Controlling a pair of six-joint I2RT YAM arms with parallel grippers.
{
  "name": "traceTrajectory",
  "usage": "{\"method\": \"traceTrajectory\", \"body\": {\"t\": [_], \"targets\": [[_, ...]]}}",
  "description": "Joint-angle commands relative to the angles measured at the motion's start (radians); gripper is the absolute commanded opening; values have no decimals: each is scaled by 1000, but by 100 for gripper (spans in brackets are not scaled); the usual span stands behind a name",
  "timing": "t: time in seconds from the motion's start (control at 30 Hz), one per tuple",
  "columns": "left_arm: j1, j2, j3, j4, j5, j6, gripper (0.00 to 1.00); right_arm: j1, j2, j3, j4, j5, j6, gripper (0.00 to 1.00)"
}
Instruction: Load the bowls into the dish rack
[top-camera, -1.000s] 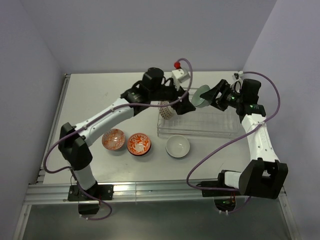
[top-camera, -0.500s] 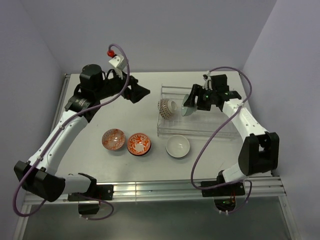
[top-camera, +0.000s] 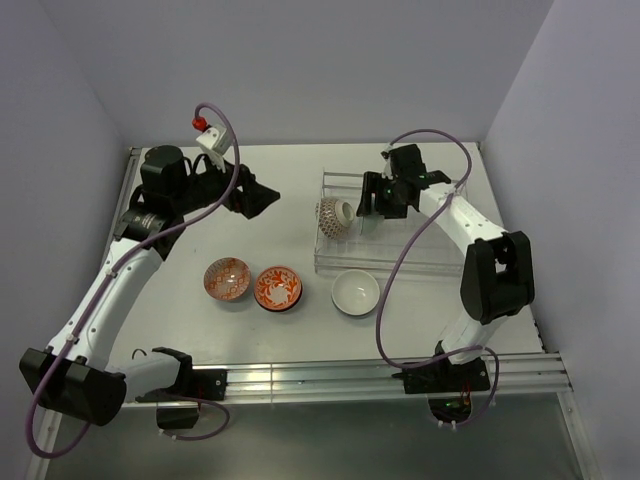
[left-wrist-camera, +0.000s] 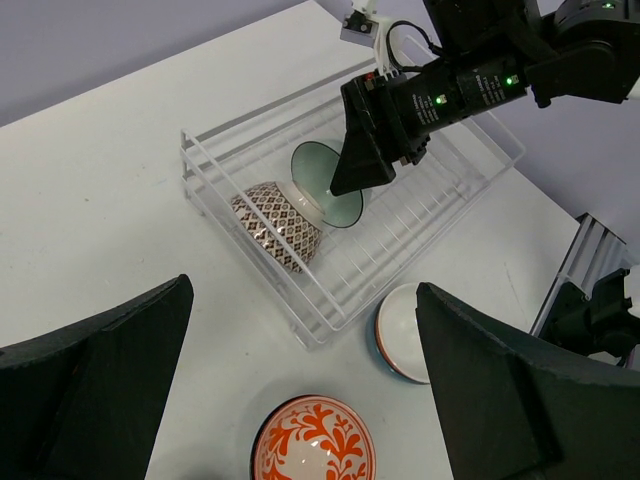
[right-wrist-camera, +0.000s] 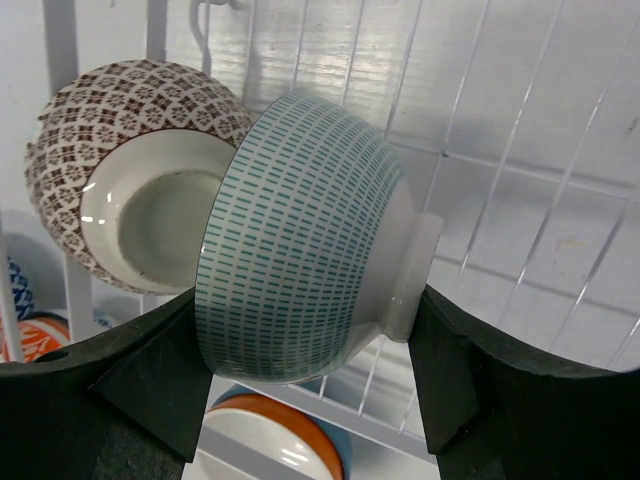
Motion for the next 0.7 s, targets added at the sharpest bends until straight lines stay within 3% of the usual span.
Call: {"method": "traceTrajectory", "body": {"t": [0.0,0.27,0.43,0.57,0.67], "targets": [[13,-31,-11,33,32,2,100,18,-3,66,6,74,-25,0],[24,-35,-31,31,43,14,99,50,37,100,-34,99,-33,1],[29,-43,-38,26,46,25,99,62,60,121,-56,100,-30,23],[32,-43,-40,26,52,25,99,64,61,140,-74,97,-27,51],[35,-43,-41,28,55,26,100,64,55,146,-86,79,-28,61]]}}
